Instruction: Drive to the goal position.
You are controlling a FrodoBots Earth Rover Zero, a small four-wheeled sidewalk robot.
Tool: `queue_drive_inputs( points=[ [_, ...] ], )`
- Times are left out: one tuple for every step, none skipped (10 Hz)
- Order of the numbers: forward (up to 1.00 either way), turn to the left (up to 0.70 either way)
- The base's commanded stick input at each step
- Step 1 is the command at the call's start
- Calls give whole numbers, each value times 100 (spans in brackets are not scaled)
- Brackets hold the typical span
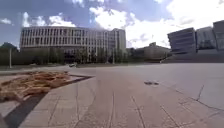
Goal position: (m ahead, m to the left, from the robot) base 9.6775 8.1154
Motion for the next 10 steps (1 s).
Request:
queue_drive_inputs(
  points=[
    [70,0],
    [70,0],
    [70,0],
    [70,0],
    [70,0],
    [70,0],
    [70,0],
    [70,0],
    [70,0],
    [70,0]
  ],
)
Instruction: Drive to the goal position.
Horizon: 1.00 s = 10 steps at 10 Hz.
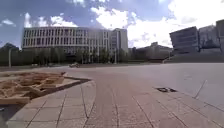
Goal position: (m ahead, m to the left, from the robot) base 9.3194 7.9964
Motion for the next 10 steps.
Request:
queue_drive_inputs(
  points=[
    [70,0],
    [70,0],
    [70,0],
    [70,0],
    [70,0],
    [70,0],
    [70,0],
    [70,0],
    [70,0],
    [70,0]
  ],
)
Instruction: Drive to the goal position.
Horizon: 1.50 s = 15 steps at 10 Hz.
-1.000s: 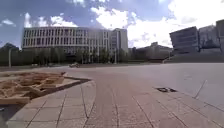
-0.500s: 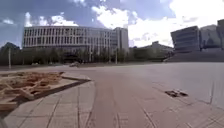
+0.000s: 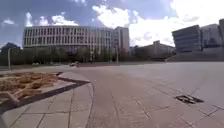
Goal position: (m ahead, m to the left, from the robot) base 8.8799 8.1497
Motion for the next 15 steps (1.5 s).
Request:
queue_drive_inputs(
  points=[
    [70,0],
    [70,0],
    [70,0],
    [70,0],
    [70,0],
    [70,0],
    [70,0],
    [70,0],
    [70,0],
    [70,0],
    [70,0],
    [70,0],
    [70,0],
    [70,0],
    [70,0]
  ],
)
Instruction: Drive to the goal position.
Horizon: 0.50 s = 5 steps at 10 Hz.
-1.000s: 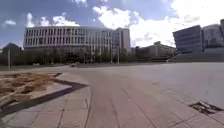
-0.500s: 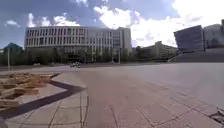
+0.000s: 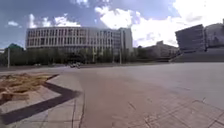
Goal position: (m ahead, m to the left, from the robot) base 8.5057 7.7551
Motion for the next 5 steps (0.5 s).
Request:
queue_drive_inputs(
  points=[
    [70,0],
    [70,0],
    [70,0],
    [70,0],
    [70,0]
  ],
)
